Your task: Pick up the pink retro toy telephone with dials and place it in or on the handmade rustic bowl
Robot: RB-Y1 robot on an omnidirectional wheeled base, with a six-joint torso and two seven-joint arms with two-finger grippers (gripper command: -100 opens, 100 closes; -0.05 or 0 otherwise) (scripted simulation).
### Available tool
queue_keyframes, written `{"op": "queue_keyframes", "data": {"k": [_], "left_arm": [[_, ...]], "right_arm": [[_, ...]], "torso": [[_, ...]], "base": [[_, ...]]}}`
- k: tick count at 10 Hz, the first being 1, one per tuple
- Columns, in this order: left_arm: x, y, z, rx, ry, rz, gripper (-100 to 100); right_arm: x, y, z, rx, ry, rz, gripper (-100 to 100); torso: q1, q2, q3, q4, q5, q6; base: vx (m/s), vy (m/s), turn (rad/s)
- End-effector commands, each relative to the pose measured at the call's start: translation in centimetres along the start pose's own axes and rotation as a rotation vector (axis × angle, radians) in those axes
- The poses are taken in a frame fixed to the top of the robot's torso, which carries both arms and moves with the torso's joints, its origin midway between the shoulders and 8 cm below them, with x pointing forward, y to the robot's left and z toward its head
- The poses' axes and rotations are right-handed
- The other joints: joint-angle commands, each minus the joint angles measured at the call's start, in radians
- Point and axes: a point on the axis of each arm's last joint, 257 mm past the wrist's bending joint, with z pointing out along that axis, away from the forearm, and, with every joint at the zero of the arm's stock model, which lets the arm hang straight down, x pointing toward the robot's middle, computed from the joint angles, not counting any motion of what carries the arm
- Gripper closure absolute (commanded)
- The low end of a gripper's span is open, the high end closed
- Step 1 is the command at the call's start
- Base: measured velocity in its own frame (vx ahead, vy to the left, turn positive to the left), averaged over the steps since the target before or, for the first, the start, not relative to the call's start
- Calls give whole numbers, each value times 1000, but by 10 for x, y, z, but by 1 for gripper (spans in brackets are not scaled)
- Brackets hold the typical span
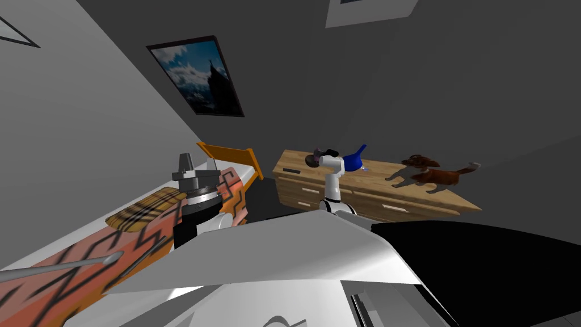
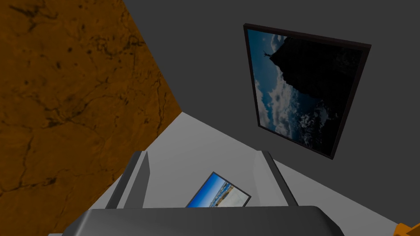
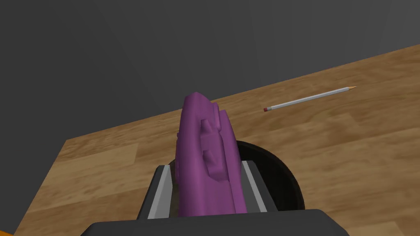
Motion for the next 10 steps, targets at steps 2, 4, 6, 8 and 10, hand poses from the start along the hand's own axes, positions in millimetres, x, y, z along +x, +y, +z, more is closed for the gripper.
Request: {"op": "queue_keyframes", "data": {"k": [2,4,6,8,10], "left_arm": [[0,0,0,0,0,0,0],[0,0,0,0,0,0,0],[0,0,0,0,0,0,0],[0,0,0,0,0,0,0],[0,0,0,0,0,0,0]], "right_arm": [[-3,1,1,-2,-8,3,-100],[-3,1,1,-2,-8,2,-100],[-3,1,1,-2,-8,2,-100],[4,-1,-2,-6,-12,4,-100],[12,-2,-6,-11,-15,5,-100]], "torso": [[-4,2,2,1,0,0],[-9,6,4,2,-1,1],[-10,6,4,2,-1,1],[-10,7,4,3,-1,1],[-11,6,4,2,-2,1]], "base": [[19,40,-3],[2,3,0],[0,0,0],[3,-5,19],[9,-21,27]]}}
